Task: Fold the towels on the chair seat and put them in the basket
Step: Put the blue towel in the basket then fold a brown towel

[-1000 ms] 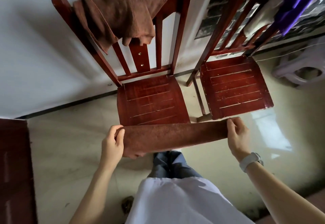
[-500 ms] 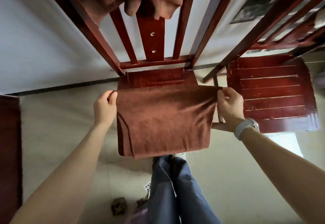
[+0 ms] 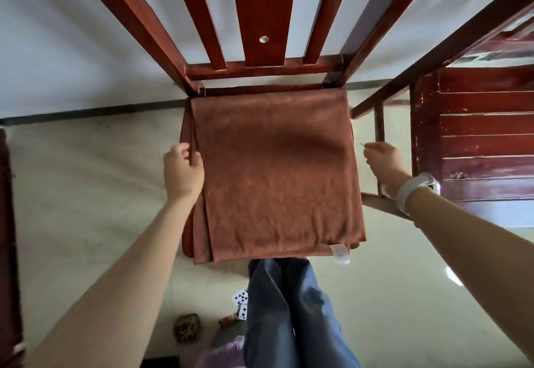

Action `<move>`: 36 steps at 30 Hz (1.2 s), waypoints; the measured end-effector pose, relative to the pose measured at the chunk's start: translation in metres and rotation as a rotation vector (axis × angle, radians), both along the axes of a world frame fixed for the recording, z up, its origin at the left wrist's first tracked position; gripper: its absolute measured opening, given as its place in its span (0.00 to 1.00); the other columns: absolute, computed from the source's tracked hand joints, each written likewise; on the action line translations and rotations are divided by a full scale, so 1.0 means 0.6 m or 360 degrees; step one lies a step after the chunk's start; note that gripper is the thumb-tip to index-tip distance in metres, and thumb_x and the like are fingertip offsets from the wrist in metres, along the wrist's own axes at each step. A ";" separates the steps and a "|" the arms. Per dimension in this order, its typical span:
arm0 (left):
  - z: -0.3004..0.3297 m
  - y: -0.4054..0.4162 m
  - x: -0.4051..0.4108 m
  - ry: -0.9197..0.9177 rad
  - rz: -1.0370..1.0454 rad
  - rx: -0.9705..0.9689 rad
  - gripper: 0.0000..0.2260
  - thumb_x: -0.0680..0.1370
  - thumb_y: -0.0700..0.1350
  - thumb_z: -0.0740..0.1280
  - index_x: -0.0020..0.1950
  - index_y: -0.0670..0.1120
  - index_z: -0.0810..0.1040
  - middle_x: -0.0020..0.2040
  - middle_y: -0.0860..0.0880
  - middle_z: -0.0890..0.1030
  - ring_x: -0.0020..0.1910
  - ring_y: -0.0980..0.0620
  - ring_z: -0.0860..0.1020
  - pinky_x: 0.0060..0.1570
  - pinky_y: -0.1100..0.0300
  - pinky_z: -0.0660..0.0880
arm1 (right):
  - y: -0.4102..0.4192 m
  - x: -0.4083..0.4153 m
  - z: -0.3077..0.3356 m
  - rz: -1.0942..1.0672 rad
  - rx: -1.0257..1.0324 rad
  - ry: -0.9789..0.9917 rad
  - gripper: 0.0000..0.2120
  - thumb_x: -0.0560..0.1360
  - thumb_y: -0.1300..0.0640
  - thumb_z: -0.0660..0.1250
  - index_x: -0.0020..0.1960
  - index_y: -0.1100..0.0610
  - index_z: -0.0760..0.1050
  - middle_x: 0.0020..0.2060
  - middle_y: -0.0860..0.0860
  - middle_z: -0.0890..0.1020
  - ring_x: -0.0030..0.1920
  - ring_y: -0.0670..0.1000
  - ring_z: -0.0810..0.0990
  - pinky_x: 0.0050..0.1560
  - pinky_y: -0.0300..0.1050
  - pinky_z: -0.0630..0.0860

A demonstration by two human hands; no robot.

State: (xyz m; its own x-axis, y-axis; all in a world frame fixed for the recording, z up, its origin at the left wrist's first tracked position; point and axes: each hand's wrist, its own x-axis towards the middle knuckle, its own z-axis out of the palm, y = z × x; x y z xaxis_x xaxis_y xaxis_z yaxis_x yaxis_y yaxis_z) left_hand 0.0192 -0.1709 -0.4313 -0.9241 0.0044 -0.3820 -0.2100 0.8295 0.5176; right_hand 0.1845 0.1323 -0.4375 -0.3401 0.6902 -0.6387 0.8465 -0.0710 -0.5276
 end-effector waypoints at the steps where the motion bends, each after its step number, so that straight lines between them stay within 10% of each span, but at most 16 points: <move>1: -0.009 -0.015 0.037 -0.0092 0.0035 -0.0005 0.14 0.77 0.42 0.61 0.61 0.39 0.72 0.58 0.38 0.76 0.54 0.41 0.77 0.55 0.55 0.70 | -0.015 0.029 -0.011 -0.0008 -0.0092 -0.0089 0.16 0.74 0.64 0.59 0.61 0.65 0.72 0.46 0.54 0.74 0.49 0.51 0.74 0.47 0.40 0.73; 4: -0.031 -0.057 0.142 -0.0335 0.0176 -0.0135 0.12 0.77 0.41 0.62 0.58 0.37 0.74 0.54 0.38 0.80 0.53 0.40 0.77 0.52 0.56 0.69 | -0.062 0.102 -0.029 0.0008 -0.0264 -0.0243 0.18 0.74 0.67 0.59 0.64 0.63 0.70 0.47 0.55 0.74 0.42 0.52 0.74 0.32 0.25 0.71; 12: -0.049 -0.075 0.235 -0.0535 0.0239 -0.0234 0.14 0.74 0.46 0.67 0.52 0.37 0.72 0.46 0.40 0.80 0.49 0.39 0.78 0.44 0.56 0.67 | -0.117 0.189 -0.051 0.0158 -0.0016 -0.0580 0.09 0.72 0.64 0.61 0.51 0.65 0.76 0.39 0.56 0.77 0.40 0.56 0.73 0.39 0.43 0.65; 21: -0.005 -0.110 0.233 -0.0211 0.0075 0.0139 0.09 0.77 0.43 0.64 0.39 0.41 0.68 0.35 0.45 0.73 0.38 0.46 0.72 0.39 0.58 0.65 | -0.156 0.204 0.003 -0.0101 0.0178 -0.0046 0.08 0.76 0.63 0.59 0.52 0.64 0.72 0.43 0.59 0.78 0.43 0.58 0.76 0.46 0.51 0.74; 26: -0.012 -0.162 0.246 -0.0423 0.0548 0.0375 0.02 0.76 0.41 0.65 0.46 0.43 0.75 0.44 0.43 0.77 0.41 0.48 0.76 0.32 0.65 0.76 | -0.194 0.248 0.000 -0.0180 0.0036 0.0049 0.06 0.76 0.64 0.61 0.51 0.64 0.74 0.33 0.55 0.76 0.33 0.51 0.74 0.37 0.42 0.71; 36: -0.061 -0.167 0.267 -0.0646 0.1053 0.0408 0.03 0.76 0.39 0.65 0.50 0.43 0.75 0.49 0.45 0.77 0.51 0.49 0.75 0.55 0.55 0.72 | -0.211 0.271 -0.062 -0.0406 -0.0379 -0.0162 0.03 0.73 0.64 0.64 0.47 0.59 0.73 0.36 0.51 0.75 0.45 0.55 0.74 0.55 0.54 0.72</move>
